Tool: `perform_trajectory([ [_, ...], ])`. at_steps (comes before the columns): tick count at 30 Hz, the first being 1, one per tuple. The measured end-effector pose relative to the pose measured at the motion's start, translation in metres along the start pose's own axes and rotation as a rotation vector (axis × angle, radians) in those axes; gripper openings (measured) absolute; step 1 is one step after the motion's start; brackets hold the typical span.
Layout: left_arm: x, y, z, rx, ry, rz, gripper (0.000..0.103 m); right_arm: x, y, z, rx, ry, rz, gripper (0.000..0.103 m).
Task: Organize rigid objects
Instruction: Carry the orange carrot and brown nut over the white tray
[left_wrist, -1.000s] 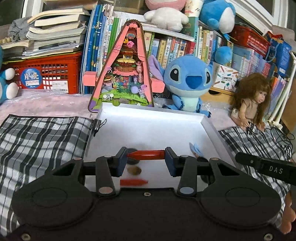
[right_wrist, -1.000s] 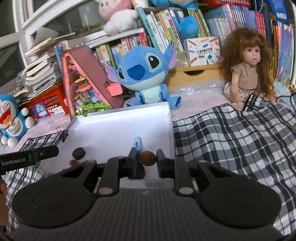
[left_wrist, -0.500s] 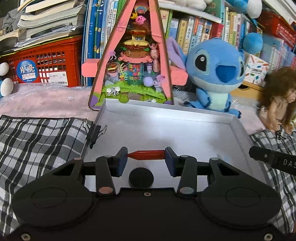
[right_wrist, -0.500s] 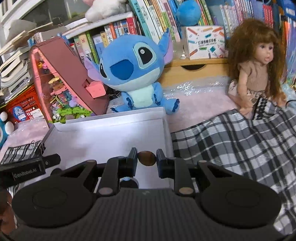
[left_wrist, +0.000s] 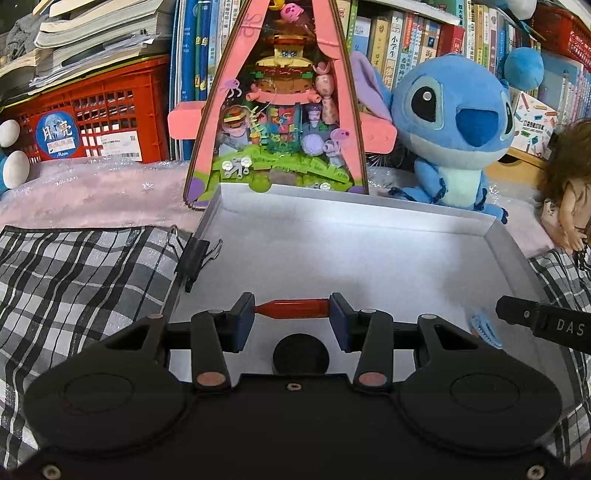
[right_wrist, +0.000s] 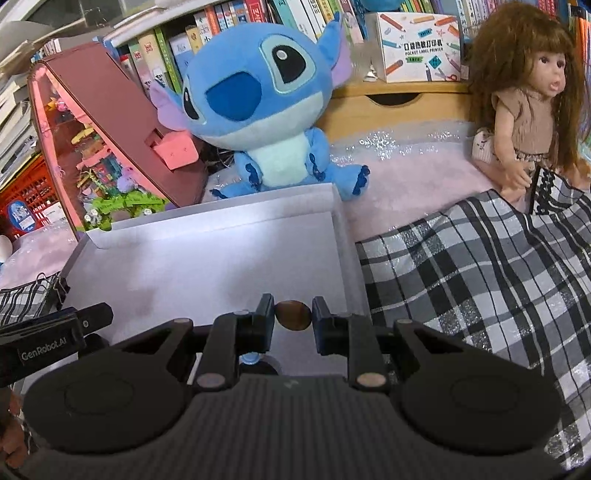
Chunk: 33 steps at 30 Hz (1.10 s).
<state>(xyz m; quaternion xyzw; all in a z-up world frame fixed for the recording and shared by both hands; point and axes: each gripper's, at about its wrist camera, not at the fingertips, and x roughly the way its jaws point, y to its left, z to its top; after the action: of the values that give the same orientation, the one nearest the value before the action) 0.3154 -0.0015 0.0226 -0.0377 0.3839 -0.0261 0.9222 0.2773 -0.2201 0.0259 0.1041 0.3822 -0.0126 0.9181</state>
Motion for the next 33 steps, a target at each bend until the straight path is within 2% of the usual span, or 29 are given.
perform_trajectory([
  [9,0.0063,0.0012,-0.0025,-0.005,0.014,0.013,0.042,0.0058,-0.0024,-0.0023,0.015,0.014,-0.002,0.026],
  [33,0.0053,-0.0033,-0.0095,0.036,-0.020,0.036,0.043,0.0065,-0.0024,-0.0056,0.004,0.005,0.000,0.027],
])
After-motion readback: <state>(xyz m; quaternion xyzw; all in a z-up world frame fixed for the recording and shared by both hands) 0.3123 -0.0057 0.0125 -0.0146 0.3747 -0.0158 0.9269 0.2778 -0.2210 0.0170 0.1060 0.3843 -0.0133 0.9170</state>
